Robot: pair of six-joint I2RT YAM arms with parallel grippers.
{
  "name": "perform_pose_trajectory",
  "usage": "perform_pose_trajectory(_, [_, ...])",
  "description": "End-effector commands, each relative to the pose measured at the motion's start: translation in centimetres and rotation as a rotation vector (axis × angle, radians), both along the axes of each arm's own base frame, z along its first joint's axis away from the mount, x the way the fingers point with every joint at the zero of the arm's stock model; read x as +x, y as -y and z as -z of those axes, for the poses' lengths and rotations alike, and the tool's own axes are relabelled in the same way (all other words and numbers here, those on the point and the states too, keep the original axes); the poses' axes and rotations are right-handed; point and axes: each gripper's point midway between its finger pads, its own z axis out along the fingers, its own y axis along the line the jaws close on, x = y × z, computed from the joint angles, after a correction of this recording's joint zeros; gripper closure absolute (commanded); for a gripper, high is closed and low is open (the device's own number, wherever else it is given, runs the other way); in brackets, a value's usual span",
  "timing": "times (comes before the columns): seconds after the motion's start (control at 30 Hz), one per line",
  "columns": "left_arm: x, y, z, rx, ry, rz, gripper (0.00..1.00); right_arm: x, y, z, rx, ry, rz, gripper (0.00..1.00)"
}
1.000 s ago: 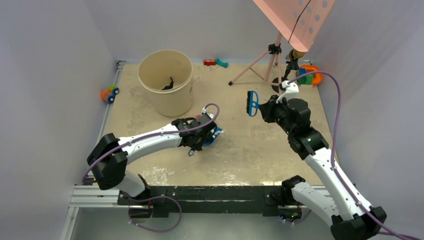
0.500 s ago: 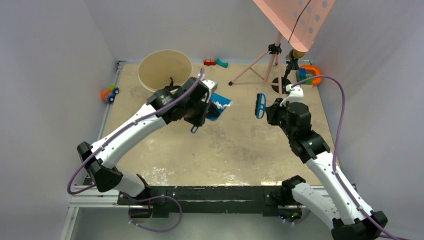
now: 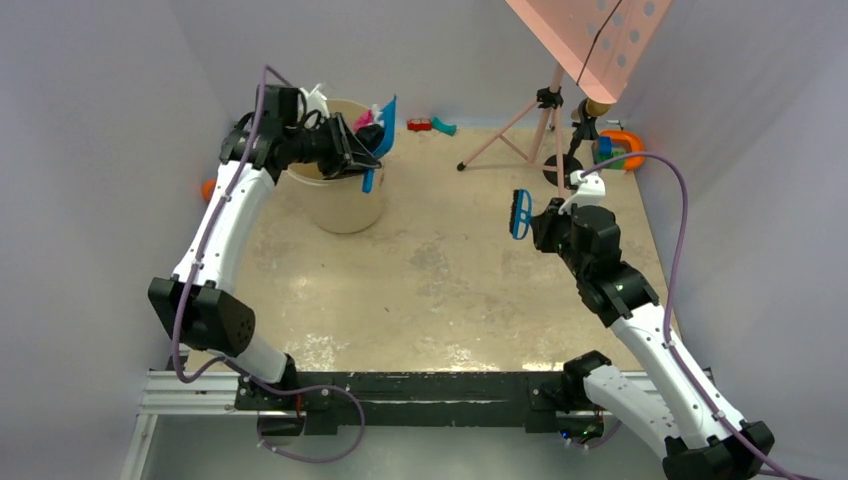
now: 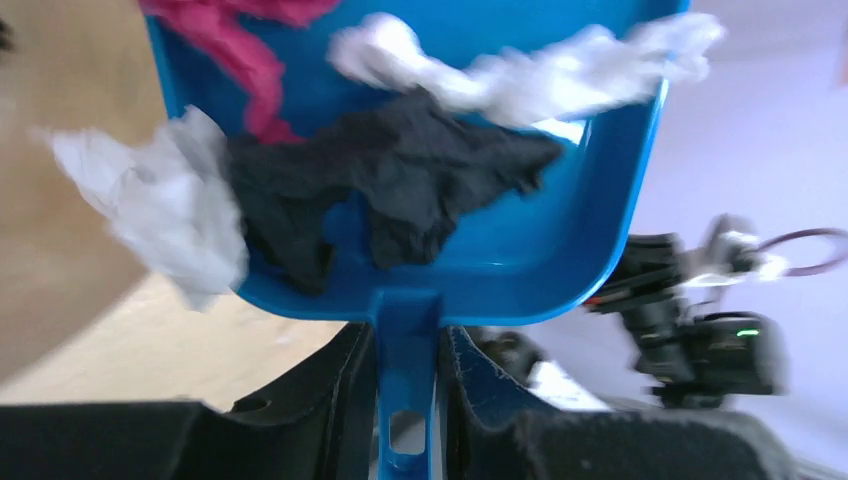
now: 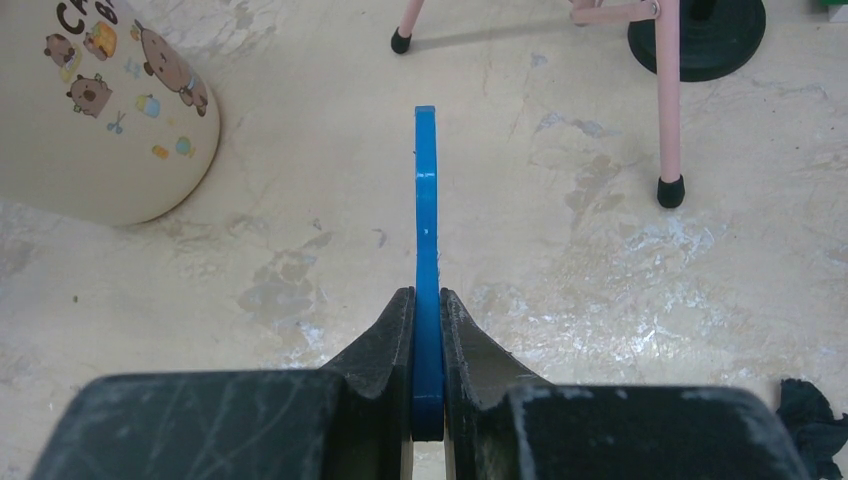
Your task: Sweep away the paper scraps from the table
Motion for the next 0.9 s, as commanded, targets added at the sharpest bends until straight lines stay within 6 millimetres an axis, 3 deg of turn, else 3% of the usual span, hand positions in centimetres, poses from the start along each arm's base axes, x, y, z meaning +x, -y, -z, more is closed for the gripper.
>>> perform_pose_trajectory(0.0, [0.6,0.9,-4.7,-0.542,-0.097,0.078,1.0,0.0,0.3,-1.1,0.006,0.043,0.01,1.0])
perform_pose_trajectory(0.23, [3.2,-1.9,-6.7,-0.937,-0.1,-0.017,0.97,0.1,0.2,-0.8,0.005,0.035,0.012,1.0])
perform_pose_trajectory(0.4, [3.2,-1.9,-8.2,-0.972,-0.079,0.012,0.97,0.2,0.1,-0.6,0.006,0.033,0.006,1.0])
perform_pose_trajectory(0.53, [2.5,-1.7,-8.5,-0.883,-0.029,0.025,0.96,0.2,0.3,-0.5,-0.002,0.033,0.016,1.0])
perform_pose_trajectory(0.63, [1.4,-1.2,-7.5,-0.728,0.016,0.023,0.95,0.2,0.5,-0.6,0.0,0.031,0.03,1.0])
perform_pose_trajectory(0.87, [-3.4,1.0,-0.9,-0.181,0.064,0.034,0.95,-0.2,-0.2,-0.9,0.045,0.03,0.003,1.0])
